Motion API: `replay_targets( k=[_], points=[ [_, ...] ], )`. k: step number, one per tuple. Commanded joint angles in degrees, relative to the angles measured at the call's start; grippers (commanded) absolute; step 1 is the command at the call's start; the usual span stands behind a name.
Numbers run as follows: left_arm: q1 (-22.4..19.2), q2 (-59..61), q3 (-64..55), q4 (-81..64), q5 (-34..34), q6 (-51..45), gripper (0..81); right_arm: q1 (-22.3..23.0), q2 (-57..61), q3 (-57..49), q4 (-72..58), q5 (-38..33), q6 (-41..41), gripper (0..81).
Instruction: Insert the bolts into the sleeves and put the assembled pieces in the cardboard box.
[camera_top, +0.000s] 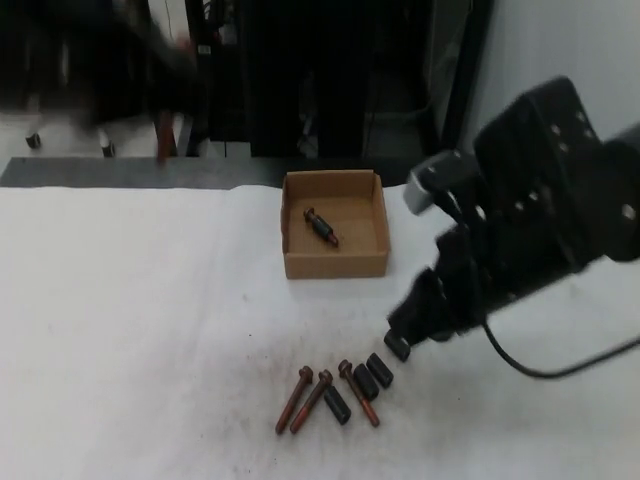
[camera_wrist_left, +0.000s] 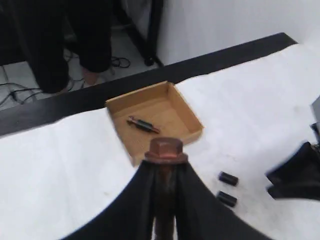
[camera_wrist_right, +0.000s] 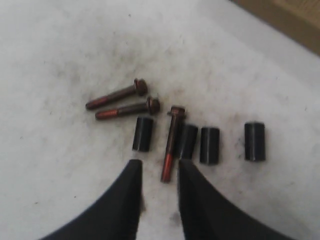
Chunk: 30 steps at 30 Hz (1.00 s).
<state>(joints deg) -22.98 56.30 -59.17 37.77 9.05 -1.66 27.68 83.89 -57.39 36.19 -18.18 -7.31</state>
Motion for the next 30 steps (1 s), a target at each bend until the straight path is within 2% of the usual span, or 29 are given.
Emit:
replay_targets(
  k=[1,4,7,12,22,27,30],
  points=[
    [0.4,-6.31,13.28,-12.46,9.22,-10.33,0.0,0.4,2.99,-3.06,-0.78,3.12,-0.41,35.3],
    [0.4,-9.9,23.79,-30.31,16.69,-20.3,0.0,0.4,6.83,-5.88,0.52,3.61,-2.65,35.2],
    [0.68,-11.58,32.75,-49.25,19.61,-28.87,0.0,0.4,10.41,-8.34,3.59,7.29,-5.2,35.2],
    [1.5,-11.69,40.4,-71.61,19.48,-30.47,0.0,0.4,14.3,-10.66,7.8,12.4,-9.85,35.2],
    [4.03,-11.69,41.98,-74.57,16.92,-14.73,0.0,0.4,16.65,-10.92,7.98,14.95,-9.84,35.2],
    [4.09,-11.69,41.98,-74.51,12.44,-13.27,0.0,0.25,17.72,-10.92,7.54,16.03,-11.48,35.2],
    [4.09,-11.69,41.98,-74.51,11.99,-13.28,0.0,0.25,19.28,-10.92,7.39,17.01,-12.03,34.1]
  ],
)
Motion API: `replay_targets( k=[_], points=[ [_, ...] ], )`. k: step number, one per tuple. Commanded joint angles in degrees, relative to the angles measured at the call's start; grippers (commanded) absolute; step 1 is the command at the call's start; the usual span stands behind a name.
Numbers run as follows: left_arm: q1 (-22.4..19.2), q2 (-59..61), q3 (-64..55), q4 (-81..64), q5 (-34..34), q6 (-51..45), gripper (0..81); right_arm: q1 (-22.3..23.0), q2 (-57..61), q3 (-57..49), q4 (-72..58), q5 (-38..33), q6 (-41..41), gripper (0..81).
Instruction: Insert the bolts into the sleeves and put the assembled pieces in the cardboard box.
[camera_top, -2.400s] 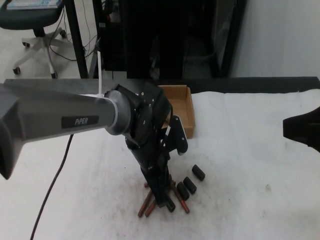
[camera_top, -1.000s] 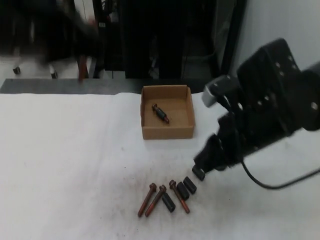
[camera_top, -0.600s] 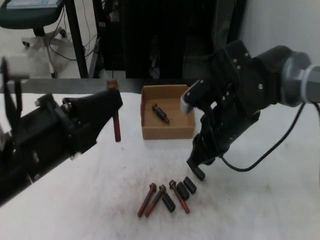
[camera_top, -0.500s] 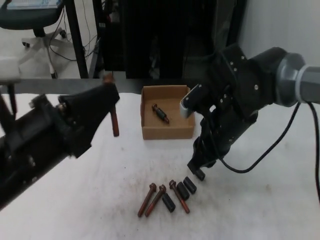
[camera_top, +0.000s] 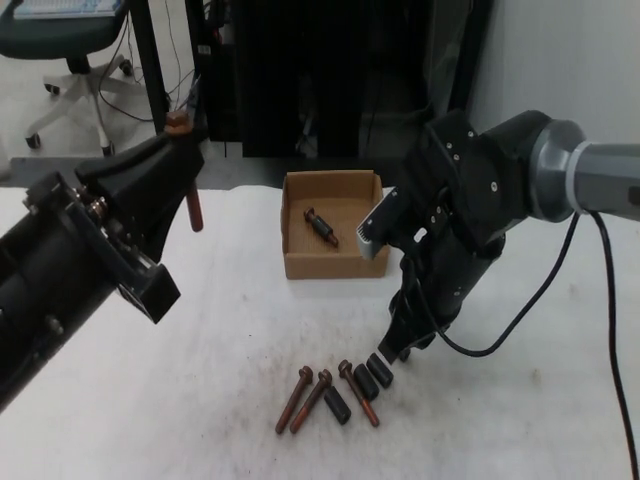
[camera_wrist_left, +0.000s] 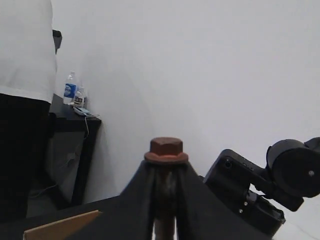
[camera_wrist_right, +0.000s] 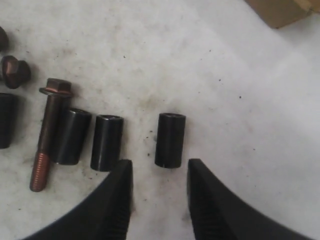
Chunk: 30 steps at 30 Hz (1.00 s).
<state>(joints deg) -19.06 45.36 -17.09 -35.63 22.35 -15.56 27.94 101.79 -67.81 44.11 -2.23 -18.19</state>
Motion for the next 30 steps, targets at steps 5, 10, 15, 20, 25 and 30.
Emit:
replay_targets(
  k=[5,10,15,20,25,30],
  points=[
    [0.18,-0.75,-0.09,-1.11,-1.31,0.63,0.0,-0.09,4.28,-0.5,-1.09,2.23,-2.29,31.7],
    [0.18,-0.75,-0.09,-1.11,-1.31,0.63,0.0,-0.09,4.7,-0.65,-3.35,3.39,-4.81,31.7],
    [0.18,-0.75,-0.09,-1.11,-1.3,1.6,0.0,-0.09,4.7,-0.69,-5.79,3.63,-5.8,31.7],
    [0.18,-0.75,-0.09,-1.11,-1.3,2.76,0.0,-0.09,4.7,-0.69,-7.02,3.63,-7.15,31.7],
    [0.18,-0.75,-0.09,-1.11,-1.3,2.76,0.0,-0.09,6.21,-0.69,-5.71,3.63,-7.13,31.7],
    [0.18,-0.75,-0.09,-1.11,-1.3,2.76,0.0,-0.09,7.97,-0.69,-2.61,3.63,-7.13,31.7]
  ],
)
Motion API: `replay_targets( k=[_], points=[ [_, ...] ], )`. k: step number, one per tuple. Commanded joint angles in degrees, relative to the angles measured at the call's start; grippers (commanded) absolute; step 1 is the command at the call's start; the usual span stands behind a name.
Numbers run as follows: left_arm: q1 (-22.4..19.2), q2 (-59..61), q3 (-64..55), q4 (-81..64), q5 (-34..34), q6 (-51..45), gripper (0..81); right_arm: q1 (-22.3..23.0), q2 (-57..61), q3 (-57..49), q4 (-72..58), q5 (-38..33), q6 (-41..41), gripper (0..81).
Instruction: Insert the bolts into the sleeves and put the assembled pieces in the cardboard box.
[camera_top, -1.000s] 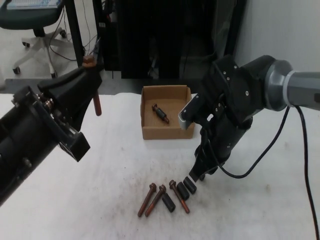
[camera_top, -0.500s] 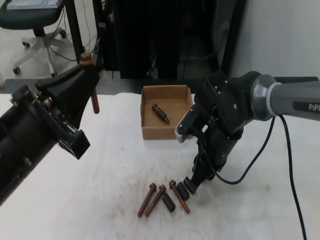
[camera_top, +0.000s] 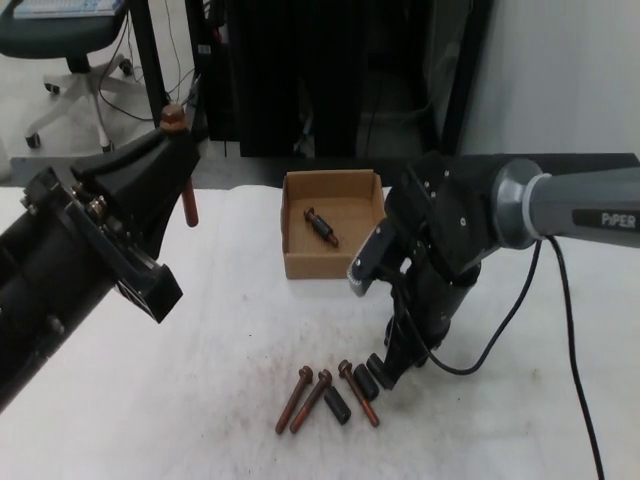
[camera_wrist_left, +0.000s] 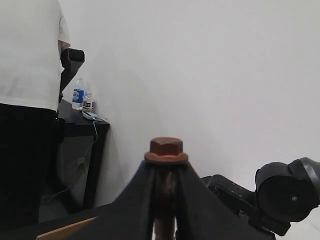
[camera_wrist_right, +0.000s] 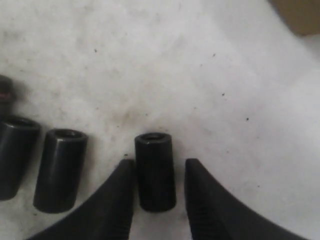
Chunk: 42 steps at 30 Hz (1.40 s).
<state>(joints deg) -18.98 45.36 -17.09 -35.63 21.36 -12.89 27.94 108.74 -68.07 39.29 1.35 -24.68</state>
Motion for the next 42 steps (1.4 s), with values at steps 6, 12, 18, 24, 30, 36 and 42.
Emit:
replay_targets(
  k=[6,12,18,24,30,36,42],
  points=[
    [0.1,-0.75,-0.09,-1.11,-0.31,0.09,0.0,-0.09,1.24,-0.43,1.45,0.05,-0.65,31.7],
    [0.1,-0.75,-0.09,-1.11,-0.31,0.09,0.0,-0.09,1.24,-0.43,-0.03,0.05,-0.65,31.5],
    [0.1,-0.75,-0.09,-1.11,-0.31,0.09,0.0,-0.09,0.93,-0.43,-0.37,2.35,-0.14,0.3],
    [0.1,-0.75,-0.37,-1.91,-5.87,-0.17,0.0,-0.68,-3.45,-0.87,-0.5,4.2,9.54,0.6],
    [0.1,-0.75,-2.21,-8.4,-6.99,-7.24,0.0,-3.72,-16.17,-0.75,-3.22,-14.52,24.68,0.6],
    [0.1,0.64,-4.44,-14.44,0.13,-21.2,0.0,-4.55,-28.01,0.25,-5.11,-22.16,27.39,0.6],
    [-0.45,8.02,-12.45,-11.4,20.83,-23.5,0.0,-4.42,-37.26,10.9,-19.79,-34.74,33.65,0.6]
  ],
)
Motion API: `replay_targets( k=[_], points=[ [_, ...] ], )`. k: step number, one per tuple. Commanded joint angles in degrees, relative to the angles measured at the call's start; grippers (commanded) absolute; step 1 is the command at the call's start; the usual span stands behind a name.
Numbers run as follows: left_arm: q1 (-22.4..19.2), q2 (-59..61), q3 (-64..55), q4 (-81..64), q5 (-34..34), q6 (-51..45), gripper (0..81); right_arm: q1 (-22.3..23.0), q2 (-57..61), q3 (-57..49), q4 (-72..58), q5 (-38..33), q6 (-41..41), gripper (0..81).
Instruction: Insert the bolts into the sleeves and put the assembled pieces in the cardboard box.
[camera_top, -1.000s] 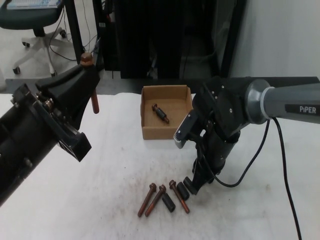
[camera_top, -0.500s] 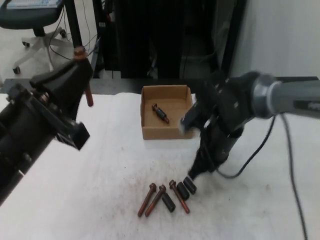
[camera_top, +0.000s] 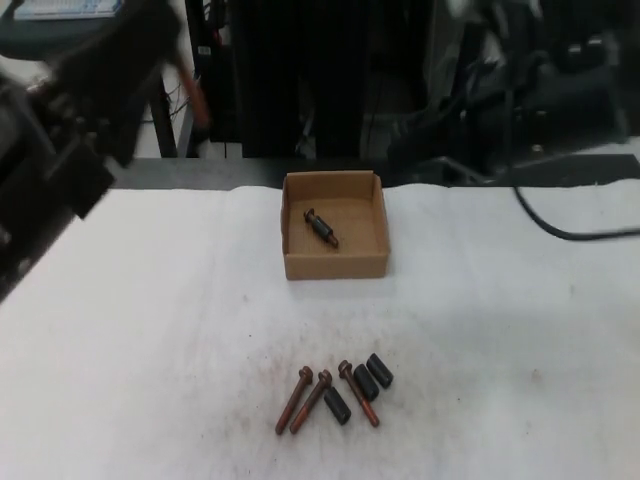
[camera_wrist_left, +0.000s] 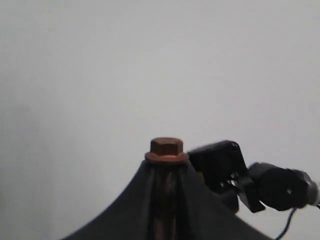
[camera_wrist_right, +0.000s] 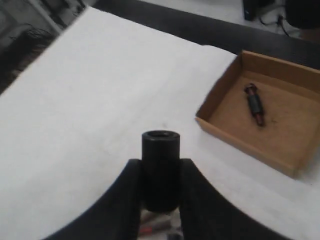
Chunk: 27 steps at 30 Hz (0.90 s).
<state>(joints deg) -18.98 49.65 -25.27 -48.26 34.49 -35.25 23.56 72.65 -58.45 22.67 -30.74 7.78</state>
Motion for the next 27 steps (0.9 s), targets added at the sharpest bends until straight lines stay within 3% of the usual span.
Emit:
replay_targets(
  k=[1,5,9,14,18,27],
  points=[
    [-0.66,5.34,-5.73,2.43,7.34,-0.52,0.0,-0.03,-2.11,3.26,-6.03,-4.7,2.37,0.6],
    [-0.63,11.29,-10.87,7.02,8.27,3.05,0.0,0.71,-4.52,11.83,-19.21,-11.16,6.36,0.6],
    [-1.58,15.9,-14.55,14.32,10.72,6.4,0.0,4.66,-4.64,17.68,-30.07,-11.47,6.73,0.6],
    [-4.26,17.94,-15.28,14.61,10.78,18.16,0.0,9.45,-3.29,20.77,-43.78,-9.48,6.03,0.6],
    [-5.41,17.93,-15.28,14.61,9.56,24.12,0.0,11.23,-1.51,20.83,-49.42,-3.46,5.96,0.6],
    [-5.38,17.93,-15.28,13.88,9.54,24.65,0.0,11.22,1.65,20.83,-51.69,-2.54,5.96,0.6]
  ],
)
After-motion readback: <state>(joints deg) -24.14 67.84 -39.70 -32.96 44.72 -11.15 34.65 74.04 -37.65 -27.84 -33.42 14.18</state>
